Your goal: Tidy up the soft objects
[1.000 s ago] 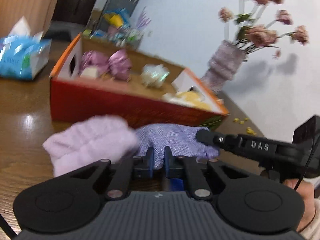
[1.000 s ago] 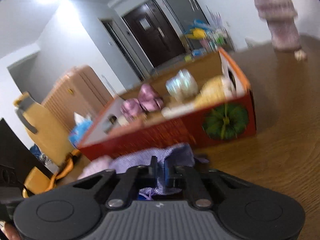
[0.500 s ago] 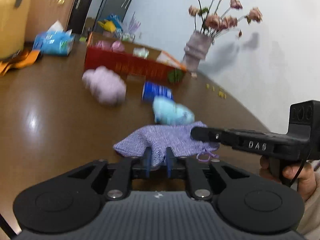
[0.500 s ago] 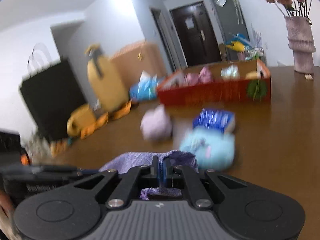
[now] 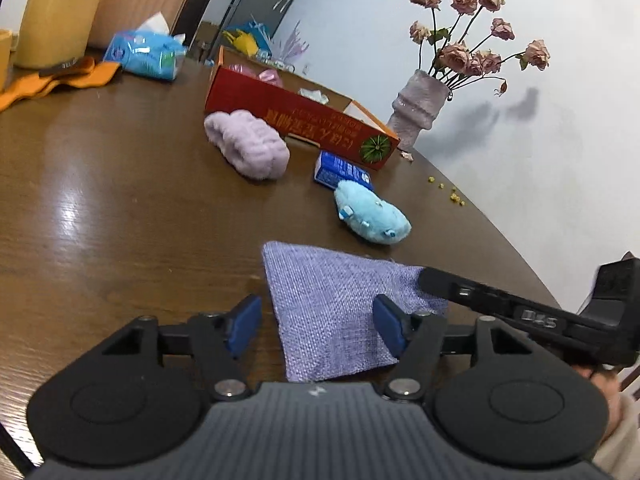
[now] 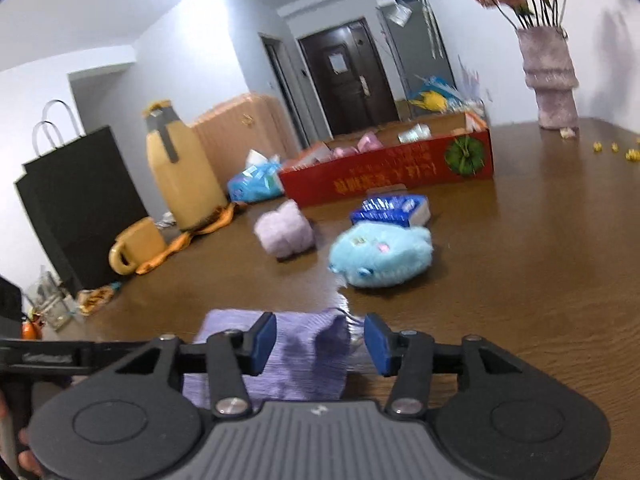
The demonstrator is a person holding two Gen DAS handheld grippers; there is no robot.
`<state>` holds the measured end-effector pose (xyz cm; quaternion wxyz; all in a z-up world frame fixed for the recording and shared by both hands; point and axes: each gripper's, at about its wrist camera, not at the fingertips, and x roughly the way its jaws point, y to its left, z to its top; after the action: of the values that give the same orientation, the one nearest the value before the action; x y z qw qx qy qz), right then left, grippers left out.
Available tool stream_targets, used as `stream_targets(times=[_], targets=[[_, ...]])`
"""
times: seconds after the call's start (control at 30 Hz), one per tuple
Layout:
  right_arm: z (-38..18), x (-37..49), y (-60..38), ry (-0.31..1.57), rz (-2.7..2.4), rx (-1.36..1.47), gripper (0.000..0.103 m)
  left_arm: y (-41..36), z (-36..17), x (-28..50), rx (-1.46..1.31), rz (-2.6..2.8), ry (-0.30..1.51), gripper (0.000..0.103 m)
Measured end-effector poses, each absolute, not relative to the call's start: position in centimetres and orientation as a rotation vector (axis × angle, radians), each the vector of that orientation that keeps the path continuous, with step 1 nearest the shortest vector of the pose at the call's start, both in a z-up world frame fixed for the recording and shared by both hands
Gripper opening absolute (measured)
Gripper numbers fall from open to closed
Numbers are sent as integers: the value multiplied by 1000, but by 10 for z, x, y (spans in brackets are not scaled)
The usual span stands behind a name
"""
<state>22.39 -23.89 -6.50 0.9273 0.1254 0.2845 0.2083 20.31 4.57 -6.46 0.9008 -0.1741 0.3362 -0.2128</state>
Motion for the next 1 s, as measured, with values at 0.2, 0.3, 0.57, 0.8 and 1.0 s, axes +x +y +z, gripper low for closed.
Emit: stream_targets(times=[0.2, 0.3, 0.57, 0.8, 1.0], targets=[[-80, 232, -234, 614, 452, 302, 40, 56, -70, 208, -457, -461, 726, 42], [-82, 231, -232, 618, 442, 290, 26, 56, -71, 206, -457, -474, 728, 32], [-78, 225, -223, 610, 420, 204, 8, 46, -65, 205, -423, -498, 701, 12], [-37, 241, -234, 503, 432, 216, 4, 41, -33, 233, -391, -555, 622, 10], [38, 351, -251, 361, 378, 115, 4, 1, 37, 353, -270, -613, 517, 10]])
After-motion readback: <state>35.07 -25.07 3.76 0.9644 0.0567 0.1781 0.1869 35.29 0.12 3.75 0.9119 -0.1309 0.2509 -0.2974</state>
